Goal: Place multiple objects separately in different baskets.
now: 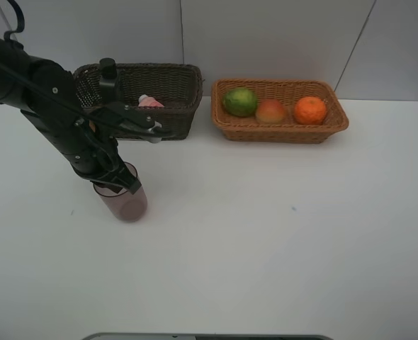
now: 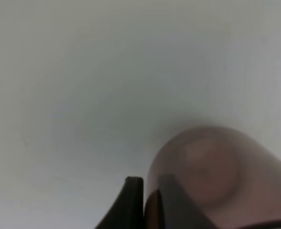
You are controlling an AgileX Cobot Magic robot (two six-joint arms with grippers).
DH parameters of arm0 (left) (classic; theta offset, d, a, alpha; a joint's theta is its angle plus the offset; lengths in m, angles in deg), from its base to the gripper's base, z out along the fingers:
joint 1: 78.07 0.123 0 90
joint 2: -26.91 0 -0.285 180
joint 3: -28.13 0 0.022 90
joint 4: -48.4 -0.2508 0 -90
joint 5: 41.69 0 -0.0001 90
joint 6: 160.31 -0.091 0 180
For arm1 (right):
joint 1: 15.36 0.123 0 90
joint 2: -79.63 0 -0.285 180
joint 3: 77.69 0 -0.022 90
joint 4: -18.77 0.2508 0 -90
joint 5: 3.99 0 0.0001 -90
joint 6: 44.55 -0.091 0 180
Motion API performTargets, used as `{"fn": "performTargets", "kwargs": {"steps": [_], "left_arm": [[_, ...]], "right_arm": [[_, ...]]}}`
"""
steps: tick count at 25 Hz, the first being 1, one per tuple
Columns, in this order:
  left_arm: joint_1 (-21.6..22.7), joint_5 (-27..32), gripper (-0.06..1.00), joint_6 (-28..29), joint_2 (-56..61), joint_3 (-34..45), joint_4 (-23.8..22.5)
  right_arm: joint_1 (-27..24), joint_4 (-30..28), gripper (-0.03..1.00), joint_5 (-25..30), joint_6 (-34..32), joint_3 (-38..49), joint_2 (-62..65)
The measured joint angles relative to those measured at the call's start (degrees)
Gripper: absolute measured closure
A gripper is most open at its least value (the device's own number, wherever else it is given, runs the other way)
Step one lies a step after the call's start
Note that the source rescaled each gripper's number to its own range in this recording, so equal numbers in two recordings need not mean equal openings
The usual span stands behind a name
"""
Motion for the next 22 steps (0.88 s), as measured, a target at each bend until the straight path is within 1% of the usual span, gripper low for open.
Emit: {"fn": "performTargets", "kwargs": {"steps": [6,9,10,14,17,20,22], "left_arm": [[0.00,0.65,0.94,0.12,0.00,-0.31,0.06],[0.00,4.18,0.94,1.46,0.15,-1.49,0.24],[0.00,5.54,0.94,3.01,0.62,-2.41,0.36],[0.00,11.77,0.94,11.08,1.97,-10.14,1.17],[0.00,15.44,0.94,14.35,1.97,-16.61,1.36],[0.00,16.01,0.94,16.37,1.97,-22.40,0.21],[0.00,15.22,0.94,17.13,1.76,-25.76,-1.14]], "right_arm": [[0.00,0.00,0.18,0.00,0.00,0.00,0.00],[0.00,0.00,0.18,0.00,0.00,0.00,0.00],[0.00,0.00,0.18,0.00,0.00,0.00,0.00],[0.00,0.00,0.18,0.00,0.00,0.00,0.00],[0.00,0.00,0.18,0.00,0.00,0.00,0.00],[0.00,0.00,0.18,0.00,0.00,0.00,0.00],[0.00,0.00,0.18,0.00,0.00,0.00,0.00]]}}
